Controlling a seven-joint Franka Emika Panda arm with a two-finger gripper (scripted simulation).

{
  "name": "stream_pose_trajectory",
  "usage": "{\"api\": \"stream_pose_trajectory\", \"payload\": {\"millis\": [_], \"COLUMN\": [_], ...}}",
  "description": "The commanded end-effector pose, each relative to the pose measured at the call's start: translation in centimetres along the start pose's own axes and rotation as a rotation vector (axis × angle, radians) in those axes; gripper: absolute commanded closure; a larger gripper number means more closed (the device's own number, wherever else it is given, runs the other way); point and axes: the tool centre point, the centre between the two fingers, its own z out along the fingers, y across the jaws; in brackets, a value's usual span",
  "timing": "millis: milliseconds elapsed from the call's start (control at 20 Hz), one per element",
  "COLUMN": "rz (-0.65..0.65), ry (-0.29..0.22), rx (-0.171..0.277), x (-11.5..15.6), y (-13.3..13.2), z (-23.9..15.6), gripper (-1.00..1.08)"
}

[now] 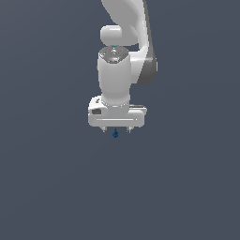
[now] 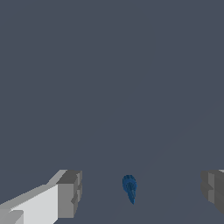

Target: Pick up the object and move it to a goal position.

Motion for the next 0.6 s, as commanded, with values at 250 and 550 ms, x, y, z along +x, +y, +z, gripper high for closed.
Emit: {"api": "stream_pose_trajectory", "payload": {"millis": [250, 550], "rz": [-0.009, -0.016], "ry": [-0.002, -0.003], "rx": [-0.015, -0.03], "x": [-0.1, -0.2], "y": [1.3, 2.6], "z": [-0.2, -0.4], "gripper": [-0.92, -0.92]}}
